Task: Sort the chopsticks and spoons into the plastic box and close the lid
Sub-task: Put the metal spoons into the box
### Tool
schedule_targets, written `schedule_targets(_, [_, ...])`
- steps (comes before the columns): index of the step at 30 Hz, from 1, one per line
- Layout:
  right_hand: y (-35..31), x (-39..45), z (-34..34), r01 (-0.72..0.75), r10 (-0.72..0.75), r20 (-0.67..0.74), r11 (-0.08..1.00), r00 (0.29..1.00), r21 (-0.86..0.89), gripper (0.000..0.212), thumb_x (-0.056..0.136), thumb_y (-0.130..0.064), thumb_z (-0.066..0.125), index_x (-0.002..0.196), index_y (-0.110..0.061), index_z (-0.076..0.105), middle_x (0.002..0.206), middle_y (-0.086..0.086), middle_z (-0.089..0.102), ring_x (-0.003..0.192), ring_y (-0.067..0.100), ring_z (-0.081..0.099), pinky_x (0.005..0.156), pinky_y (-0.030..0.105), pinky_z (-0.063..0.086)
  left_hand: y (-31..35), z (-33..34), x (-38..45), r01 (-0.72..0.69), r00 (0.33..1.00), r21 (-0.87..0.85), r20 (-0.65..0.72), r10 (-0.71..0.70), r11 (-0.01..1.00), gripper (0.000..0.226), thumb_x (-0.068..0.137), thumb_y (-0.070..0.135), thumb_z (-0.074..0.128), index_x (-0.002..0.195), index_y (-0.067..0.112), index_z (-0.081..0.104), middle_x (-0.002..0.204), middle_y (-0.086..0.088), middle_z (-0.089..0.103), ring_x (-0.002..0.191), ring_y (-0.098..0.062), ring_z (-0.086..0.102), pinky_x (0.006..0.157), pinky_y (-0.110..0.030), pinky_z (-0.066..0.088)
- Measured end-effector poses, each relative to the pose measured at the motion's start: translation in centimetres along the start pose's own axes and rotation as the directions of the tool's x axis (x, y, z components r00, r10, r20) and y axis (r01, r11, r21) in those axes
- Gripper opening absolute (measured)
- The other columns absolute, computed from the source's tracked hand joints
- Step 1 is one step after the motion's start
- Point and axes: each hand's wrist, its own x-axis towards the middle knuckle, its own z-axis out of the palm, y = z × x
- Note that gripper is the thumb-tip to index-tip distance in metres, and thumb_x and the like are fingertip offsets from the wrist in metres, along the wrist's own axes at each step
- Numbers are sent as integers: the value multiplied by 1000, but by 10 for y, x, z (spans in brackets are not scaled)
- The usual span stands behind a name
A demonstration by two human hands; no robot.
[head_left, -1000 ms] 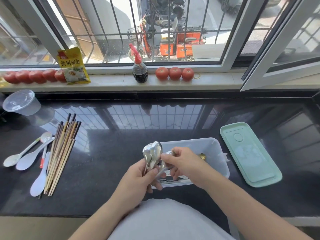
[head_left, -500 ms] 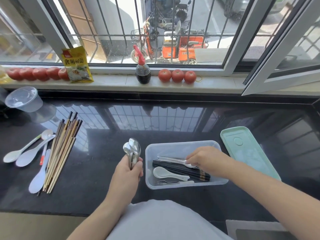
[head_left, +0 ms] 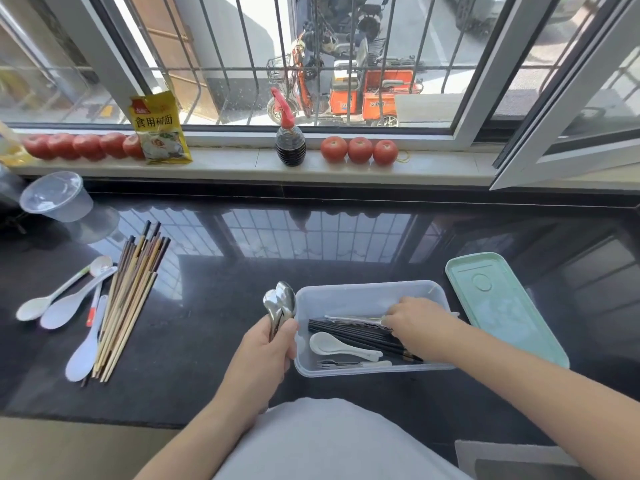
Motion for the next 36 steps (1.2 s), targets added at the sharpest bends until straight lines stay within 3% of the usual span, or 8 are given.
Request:
schedule_targets(2, [-9, -8, -19, -71, 99, -47, 913, 994, 402, 24, 102, -27, 48, 110, -24, 71, 107, -10, 69, 104, 17, 62, 87, 35, 50, 2, 2, 1, 13, 999, -38, 30, -12, 999, 23, 107, 21, 46, 103, 8, 64, 68, -4, 55, 49, -13, 32, 45, -22, 25])
schedule_targets(5, [-36, -18, -53, -36, 220, -71, 446, 973, 895, 20, 100, -26, 56, 101, -19, 74, 83, -12, 71, 78, 10, 69, 73, 27, 54, 6, 6, -2, -25, 990, 7, 138, 24, 1000, 23, 107, 18, 48, 107, 8, 68, 79, -4, 70, 50, -16, 43, 48, -23, 33])
schedule_targets(11, [-80, -20, -80, 98, 254, -55, -157, 966, 983, 21, 95, -27, 70, 114, -18, 66, 83, 0, 69, 59, 17, 63, 68, 35, 56, 14, 7, -6, -5, 976, -3, 217, 5, 1000, 16, 102, 10, 58, 108, 4, 71, 98, -12, 79, 66, -26, 69, 53, -27, 49])
schedule_targets(18, [-87, -30, -91, -48, 297, 33, 45, 954, 998, 26, 93, -39, 71, 103, -16, 64, 82, 4, 69, 55, 8, 62, 54, 18, 51, 5, 2, -6, -92, 981, 129, 183, 68, 987, 16, 89, 3, 72, 75, 9, 75, 81, -24, 74, 57, -15, 66, 52, -20, 41])
schedule_targets(24, [-74, -38, -83, -230, 113, 236, -69, 965, 971, 13, 94, -14, 65, 89, -9, 53, 69, 13, 61, 54, 23, 59, 51, 30, 53, 1, 4, -11, -116, 983, 135, 158, 94, 984, 11, 92, 13, 72, 84, 7, 76, 73, -15, 75, 55, -6, 62, 59, -18, 44])
schedule_targets(28, [-25, -53, -78, -240, 355, 216, 25, 910, 970, 15, 90, 1, 62, 79, -6, 54, 68, 13, 69, 53, 20, 62, 52, 29, 55, 0, -8, 1, -118, 983, -75, -149, 106, 990, 10, 96, 13, 68, 96, 10, 77, 83, -9, 79, 79, -21, 76, 81, -34, 58])
schedule_targets(33, [-4, -45, -45, -432, 544, 244, 250, 803, 867, 8, 86, -5, 56, 80, -7, 61, 65, 10, 74, 53, 20, 69, 58, 30, 60, 2, -11, 2, -73, 977, -146, -209, 42, 987, 17, 98, 22, 66, 90, 8, 71, 53, 5, 55, 40, -8, 35, 35, -19, 29])
schedule_targets(36, [-16, -9, -19, -478, 553, 297, 216, 779, 852, 14, 91, -6, 50, 86, -12, 62, 75, 12, 73, 58, 23, 69, 63, 32, 62, 0, 1, 1, -44, 995, -30, -93, 41, 999, 28, 99, 27, 64, 95, 0, 68, 57, 1, 48, 43, -11, 31, 38, -19, 25])
